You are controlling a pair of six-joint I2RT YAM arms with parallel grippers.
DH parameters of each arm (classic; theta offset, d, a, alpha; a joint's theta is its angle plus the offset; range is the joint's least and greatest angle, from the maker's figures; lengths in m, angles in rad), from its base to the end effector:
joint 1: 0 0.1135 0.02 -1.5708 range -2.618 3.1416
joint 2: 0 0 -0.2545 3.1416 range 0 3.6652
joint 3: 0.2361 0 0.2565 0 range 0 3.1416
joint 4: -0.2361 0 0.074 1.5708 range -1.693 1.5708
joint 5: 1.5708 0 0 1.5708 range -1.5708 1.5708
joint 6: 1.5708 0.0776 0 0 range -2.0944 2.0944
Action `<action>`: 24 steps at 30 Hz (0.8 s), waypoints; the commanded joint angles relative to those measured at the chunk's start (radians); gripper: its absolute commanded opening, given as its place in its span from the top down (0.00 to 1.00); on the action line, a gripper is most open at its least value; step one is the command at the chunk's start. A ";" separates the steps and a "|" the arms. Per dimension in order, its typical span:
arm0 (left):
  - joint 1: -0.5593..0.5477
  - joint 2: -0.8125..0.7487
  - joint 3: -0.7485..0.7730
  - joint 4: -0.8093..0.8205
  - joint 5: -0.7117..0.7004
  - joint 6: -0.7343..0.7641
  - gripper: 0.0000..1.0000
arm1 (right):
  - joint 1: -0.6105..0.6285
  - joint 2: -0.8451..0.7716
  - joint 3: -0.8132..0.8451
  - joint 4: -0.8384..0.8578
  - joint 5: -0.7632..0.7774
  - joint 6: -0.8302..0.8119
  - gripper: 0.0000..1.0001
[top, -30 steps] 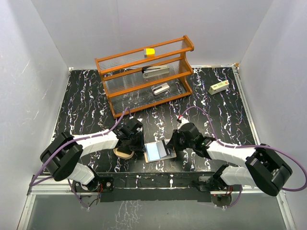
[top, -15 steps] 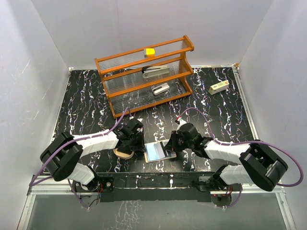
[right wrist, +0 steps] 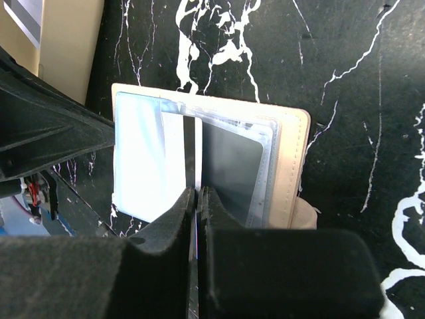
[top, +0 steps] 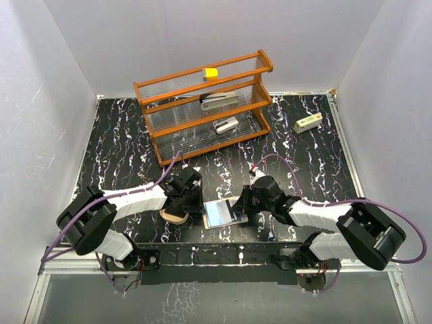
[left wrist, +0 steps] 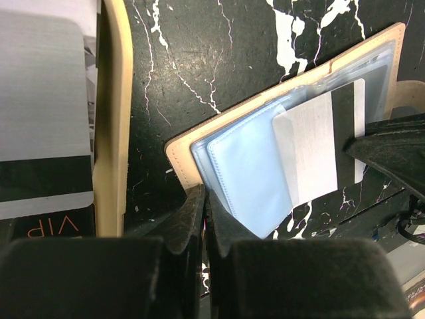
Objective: Put the credit cards into the card holder
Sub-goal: Insert the credit card into the card holder.
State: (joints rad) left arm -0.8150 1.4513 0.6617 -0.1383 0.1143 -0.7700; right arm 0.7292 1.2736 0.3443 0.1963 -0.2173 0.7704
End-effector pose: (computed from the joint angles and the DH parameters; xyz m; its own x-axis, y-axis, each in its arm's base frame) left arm 0.1983 -0.2233 0.1104 -0.9300 -0.0215 -0.3669 0.1706 0.8589 -0.4829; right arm 0.1783 0.1818 0.0927 -0.8944 0.1129 -0.4329 -0.2051 0.7564 0.6211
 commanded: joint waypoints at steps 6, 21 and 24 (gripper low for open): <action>-0.019 0.032 0.008 0.009 -0.024 -0.010 1.00 | 0.000 -0.013 -0.035 0.041 0.041 0.043 1.00; -0.028 0.035 0.007 0.025 -0.029 -0.027 1.00 | 0.002 0.000 -0.096 0.155 0.014 0.146 1.00; -0.029 0.038 0.010 0.026 -0.030 -0.023 1.00 | 0.014 0.007 -0.079 0.144 0.012 0.144 0.93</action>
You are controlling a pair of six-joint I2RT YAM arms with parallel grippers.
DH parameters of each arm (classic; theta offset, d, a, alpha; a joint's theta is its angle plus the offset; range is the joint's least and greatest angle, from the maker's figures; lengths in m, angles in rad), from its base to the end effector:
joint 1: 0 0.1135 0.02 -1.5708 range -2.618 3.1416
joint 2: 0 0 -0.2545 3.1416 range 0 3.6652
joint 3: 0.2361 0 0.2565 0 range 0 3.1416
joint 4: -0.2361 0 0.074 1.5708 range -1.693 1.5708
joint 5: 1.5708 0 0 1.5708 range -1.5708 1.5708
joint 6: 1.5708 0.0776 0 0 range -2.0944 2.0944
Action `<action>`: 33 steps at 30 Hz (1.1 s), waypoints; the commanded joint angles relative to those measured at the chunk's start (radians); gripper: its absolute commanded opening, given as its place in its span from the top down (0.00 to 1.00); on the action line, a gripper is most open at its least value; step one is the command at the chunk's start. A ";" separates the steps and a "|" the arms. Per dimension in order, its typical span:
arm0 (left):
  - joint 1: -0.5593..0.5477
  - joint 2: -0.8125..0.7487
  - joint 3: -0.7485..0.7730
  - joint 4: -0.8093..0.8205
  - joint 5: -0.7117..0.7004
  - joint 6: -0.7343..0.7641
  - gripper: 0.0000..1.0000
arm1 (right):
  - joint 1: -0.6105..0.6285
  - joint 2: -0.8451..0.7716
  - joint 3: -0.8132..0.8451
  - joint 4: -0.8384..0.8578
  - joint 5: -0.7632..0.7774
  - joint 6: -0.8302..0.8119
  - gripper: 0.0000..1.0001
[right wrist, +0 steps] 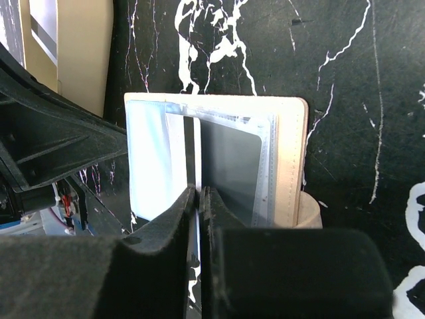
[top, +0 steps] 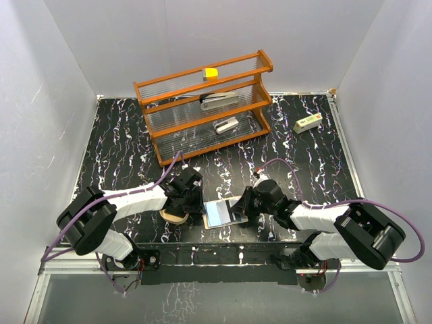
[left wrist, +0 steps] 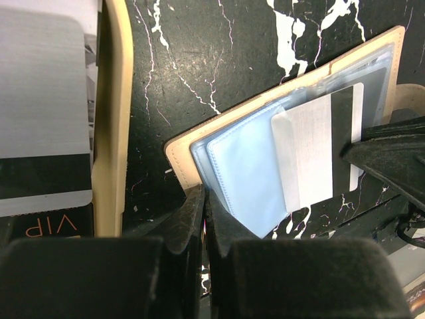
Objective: Put the credit cards into the card holder
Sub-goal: Insert the credit card into the card holder.
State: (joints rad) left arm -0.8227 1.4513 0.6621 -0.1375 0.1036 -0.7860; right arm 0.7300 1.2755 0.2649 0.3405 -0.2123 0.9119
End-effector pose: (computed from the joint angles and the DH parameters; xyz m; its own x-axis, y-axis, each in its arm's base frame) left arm 0.1973 -0.2244 0.1105 -0.9301 -0.0323 -0.3658 0.1602 0.8607 -0.4833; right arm 0.1730 0.1767 0.0845 -0.8961 0.2353 -0.3764 -0.1085 0.7060 0.6998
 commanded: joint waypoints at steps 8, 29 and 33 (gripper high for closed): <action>-0.022 0.046 0.029 0.006 -0.030 0.007 1.00 | 0.038 0.020 0.049 -0.057 0.032 -0.012 0.83; -0.026 0.050 0.035 0.029 -0.014 -0.004 1.00 | 0.105 0.021 0.186 -0.231 0.137 -0.102 0.75; -0.026 0.051 0.033 0.034 -0.018 -0.006 1.00 | 0.106 0.010 0.192 -0.245 0.127 -0.128 0.70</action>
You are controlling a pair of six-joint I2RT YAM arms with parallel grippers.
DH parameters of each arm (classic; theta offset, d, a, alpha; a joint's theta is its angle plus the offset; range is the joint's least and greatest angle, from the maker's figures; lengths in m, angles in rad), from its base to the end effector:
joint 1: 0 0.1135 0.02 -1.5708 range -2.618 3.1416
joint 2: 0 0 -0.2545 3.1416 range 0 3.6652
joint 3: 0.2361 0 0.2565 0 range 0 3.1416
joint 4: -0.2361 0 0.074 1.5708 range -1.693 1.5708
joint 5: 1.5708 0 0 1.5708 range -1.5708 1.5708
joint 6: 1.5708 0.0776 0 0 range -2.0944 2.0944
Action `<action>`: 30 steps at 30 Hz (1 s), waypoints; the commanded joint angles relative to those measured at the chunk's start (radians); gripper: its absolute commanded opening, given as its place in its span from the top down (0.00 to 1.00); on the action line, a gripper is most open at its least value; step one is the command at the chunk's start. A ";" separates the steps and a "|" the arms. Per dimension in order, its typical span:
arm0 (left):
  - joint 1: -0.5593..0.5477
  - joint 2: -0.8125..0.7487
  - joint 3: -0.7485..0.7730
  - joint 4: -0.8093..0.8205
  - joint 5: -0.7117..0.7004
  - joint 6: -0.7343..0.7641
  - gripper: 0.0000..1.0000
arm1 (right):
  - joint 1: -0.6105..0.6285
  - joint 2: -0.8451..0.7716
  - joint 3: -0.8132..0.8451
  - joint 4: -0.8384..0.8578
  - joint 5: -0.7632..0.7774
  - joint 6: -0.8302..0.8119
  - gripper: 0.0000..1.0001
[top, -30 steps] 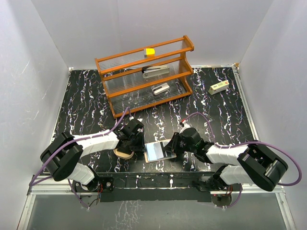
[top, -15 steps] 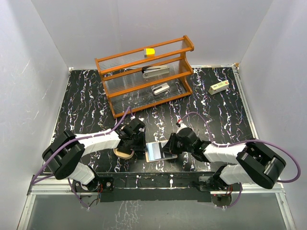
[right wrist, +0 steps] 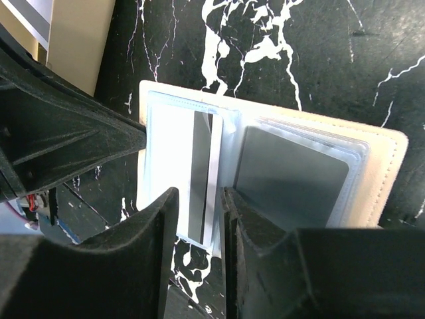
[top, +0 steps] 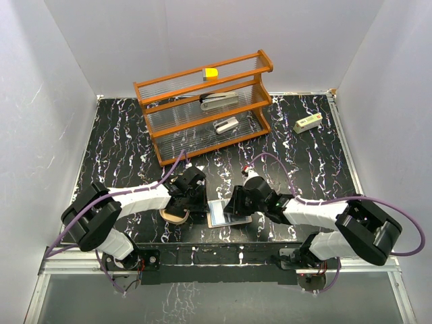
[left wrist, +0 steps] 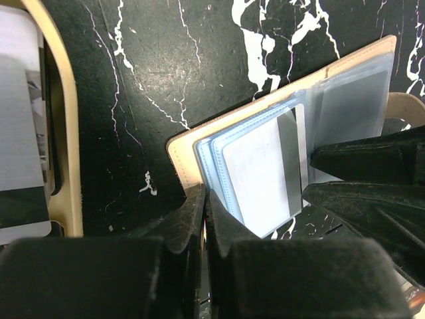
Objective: Put the credit cards into the card holder
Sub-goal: Insert the credit card into the card holder, then pick up the credit card from the storage box.
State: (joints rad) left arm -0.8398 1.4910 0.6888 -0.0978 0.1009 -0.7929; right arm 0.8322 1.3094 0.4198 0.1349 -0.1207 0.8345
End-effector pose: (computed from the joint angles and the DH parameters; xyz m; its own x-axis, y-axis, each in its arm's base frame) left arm 0.2013 -0.2362 0.1112 -0.9245 -0.0307 -0.3800 0.1766 0.8489 -0.4982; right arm 0.1735 0.2044 0.0999 -0.8974 0.1070 -0.4281 -0.1908 0.7806 0.5952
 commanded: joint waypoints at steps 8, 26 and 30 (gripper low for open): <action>-0.010 0.017 0.011 -0.002 -0.007 -0.005 1.00 | 0.017 0.046 0.046 0.015 -0.011 -0.043 0.68; -0.010 -0.130 0.073 -0.159 -0.137 -0.026 0.67 | 0.030 -0.037 0.096 -0.111 0.076 -0.108 0.61; -0.005 -0.220 0.110 -0.270 -0.257 -0.023 0.59 | 0.029 -0.055 0.141 -0.157 0.117 -0.151 0.56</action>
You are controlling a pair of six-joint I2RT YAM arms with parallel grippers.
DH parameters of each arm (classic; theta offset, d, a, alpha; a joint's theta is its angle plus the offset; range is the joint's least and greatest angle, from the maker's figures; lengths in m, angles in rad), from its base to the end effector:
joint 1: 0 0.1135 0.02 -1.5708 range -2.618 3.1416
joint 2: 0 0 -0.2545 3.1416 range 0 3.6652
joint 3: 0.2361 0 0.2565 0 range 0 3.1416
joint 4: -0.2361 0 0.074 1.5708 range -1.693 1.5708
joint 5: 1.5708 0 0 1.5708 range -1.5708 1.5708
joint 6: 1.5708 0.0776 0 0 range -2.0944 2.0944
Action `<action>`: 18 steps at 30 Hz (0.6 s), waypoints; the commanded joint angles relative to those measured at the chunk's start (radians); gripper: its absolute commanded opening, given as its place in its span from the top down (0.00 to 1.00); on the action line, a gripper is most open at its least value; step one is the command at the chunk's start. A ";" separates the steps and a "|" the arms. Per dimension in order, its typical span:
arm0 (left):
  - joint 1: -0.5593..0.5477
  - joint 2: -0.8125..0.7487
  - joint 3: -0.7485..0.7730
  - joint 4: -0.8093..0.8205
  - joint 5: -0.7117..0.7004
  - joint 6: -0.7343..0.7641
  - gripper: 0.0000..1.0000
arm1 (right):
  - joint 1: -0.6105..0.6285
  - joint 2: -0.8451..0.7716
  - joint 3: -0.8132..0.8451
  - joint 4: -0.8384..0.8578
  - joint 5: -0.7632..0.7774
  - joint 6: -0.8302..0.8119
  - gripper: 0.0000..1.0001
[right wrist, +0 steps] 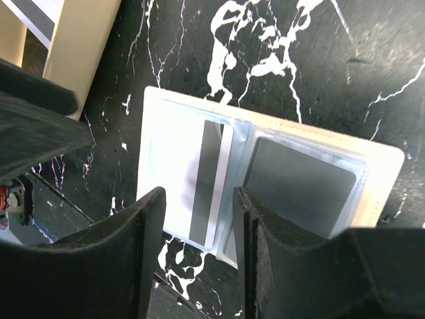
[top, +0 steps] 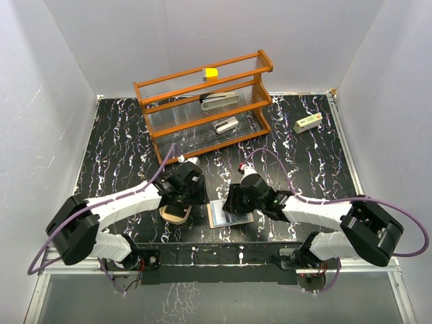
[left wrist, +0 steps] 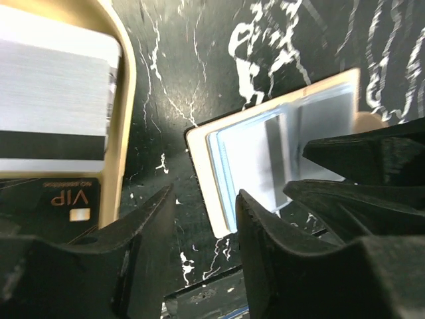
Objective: Put the credit cards into the card holder
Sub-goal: Pick up the credit card from the storage box.
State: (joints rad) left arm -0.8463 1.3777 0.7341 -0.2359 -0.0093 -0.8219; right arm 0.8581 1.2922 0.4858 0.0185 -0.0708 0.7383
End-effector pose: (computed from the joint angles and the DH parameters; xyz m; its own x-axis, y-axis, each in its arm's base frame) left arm 0.2016 -0.2266 0.1448 -0.8932 -0.0959 -0.4393 0.1332 0.8768 -0.4621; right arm 0.1742 0.2099 0.1124 -0.8727 0.0169 -0.4879 -0.2703 0.8155 0.5118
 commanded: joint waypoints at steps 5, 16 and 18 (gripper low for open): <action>0.062 -0.202 0.080 -0.246 -0.221 0.015 0.55 | 0.004 -0.019 0.159 -0.078 0.084 -0.128 0.53; 0.468 -0.365 -0.010 -0.299 0.047 0.080 0.56 | 0.030 0.108 0.419 -0.139 0.088 -0.295 0.44; 0.533 -0.361 -0.024 -0.302 0.096 0.093 0.56 | 0.052 0.135 0.467 -0.155 0.110 -0.328 0.43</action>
State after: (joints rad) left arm -0.4141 1.0283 0.7418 -0.4923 -0.0406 -0.7719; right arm 0.8734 1.3933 0.8474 -0.1253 0.0044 0.5102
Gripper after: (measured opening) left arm 0.445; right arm 0.560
